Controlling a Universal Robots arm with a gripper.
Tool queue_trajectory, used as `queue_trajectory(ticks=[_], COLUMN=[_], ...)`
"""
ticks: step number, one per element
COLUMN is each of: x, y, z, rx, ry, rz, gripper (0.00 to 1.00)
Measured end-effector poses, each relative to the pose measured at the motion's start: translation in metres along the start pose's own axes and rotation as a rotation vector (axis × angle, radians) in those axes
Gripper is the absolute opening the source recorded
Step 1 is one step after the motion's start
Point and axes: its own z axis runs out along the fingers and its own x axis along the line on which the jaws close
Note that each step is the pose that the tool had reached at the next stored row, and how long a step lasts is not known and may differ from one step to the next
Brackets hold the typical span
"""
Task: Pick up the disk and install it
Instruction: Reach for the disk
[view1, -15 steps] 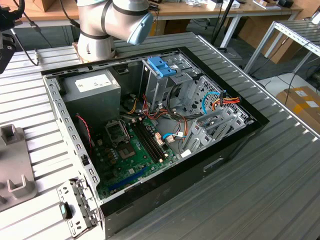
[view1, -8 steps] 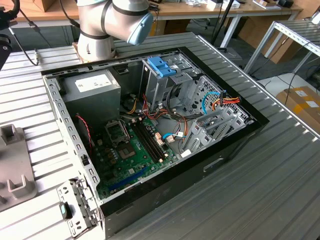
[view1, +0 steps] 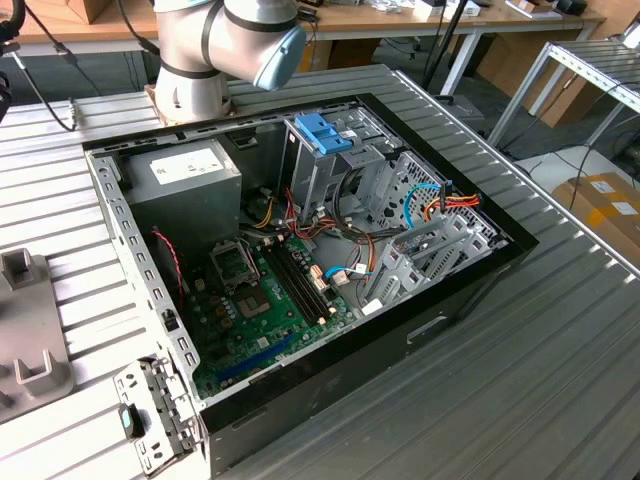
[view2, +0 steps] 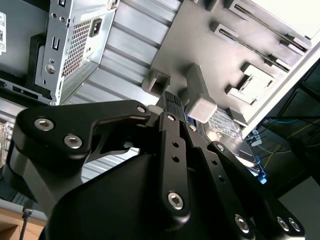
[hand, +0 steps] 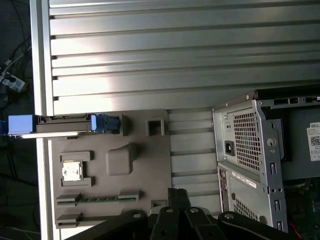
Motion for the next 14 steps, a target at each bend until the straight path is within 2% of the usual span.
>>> queue_trajectory(ticks=[14], x=[0.0143], y=[-0.0011], z=[-0.0004], rx=[-0.0001], ry=[-0.0001], rz=[0.000], gripper=[0.10])
